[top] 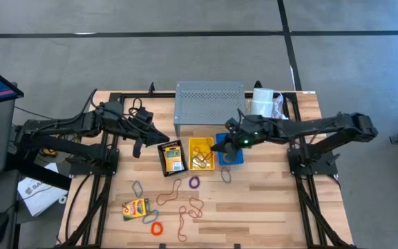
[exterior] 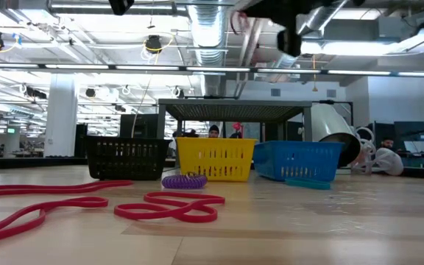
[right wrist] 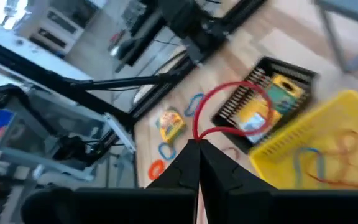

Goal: Pick & Place Office Desk Supplies
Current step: Put the red rubber band into the yellow basket

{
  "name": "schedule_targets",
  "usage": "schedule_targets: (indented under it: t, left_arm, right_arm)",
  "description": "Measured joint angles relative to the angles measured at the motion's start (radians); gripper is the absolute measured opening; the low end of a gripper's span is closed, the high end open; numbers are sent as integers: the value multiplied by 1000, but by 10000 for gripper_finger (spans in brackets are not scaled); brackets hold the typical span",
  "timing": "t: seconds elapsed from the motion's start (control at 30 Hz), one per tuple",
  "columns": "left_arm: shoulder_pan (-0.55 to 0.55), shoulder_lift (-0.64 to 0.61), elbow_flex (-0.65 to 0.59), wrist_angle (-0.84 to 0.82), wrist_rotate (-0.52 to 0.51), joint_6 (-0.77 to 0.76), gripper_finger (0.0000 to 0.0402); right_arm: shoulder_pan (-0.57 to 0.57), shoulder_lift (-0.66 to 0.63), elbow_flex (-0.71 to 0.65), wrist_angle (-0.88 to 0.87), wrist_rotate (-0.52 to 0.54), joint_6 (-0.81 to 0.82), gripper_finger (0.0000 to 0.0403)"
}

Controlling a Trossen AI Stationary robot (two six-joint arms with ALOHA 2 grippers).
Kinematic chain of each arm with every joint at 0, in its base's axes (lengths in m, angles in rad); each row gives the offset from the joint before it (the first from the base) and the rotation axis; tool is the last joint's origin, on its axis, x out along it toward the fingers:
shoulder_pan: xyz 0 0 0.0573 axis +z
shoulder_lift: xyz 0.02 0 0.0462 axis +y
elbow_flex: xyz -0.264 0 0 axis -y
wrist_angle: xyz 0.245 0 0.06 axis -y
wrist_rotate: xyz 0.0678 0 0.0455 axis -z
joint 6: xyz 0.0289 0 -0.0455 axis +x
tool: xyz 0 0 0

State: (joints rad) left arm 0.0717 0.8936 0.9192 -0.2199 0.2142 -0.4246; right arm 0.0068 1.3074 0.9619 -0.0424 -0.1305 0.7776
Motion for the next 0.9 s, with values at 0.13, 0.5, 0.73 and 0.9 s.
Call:
schedule_targets:
  t: [0.13, 0.5, 0.73, 0.9]
  left_arm:
    - [2, -2, 0, -1, 0, 1, 2]
    - [2, -3, 0, -11, 0, 8, 2]
    - [1, -17, 1, -39, 46, 9, 2]
    - [1, -30, 1, -45, 46, 9, 2]
  right_arm:
    - [-20, 93, -2, 93, -30, 15, 0]
    - [-83, 346, 155, 79, -27, -57, 0]
    - [-81, 424, 255, -123, 16, -141, 0]
    - [-83, 429, 292, -254, 92, -211, 0]
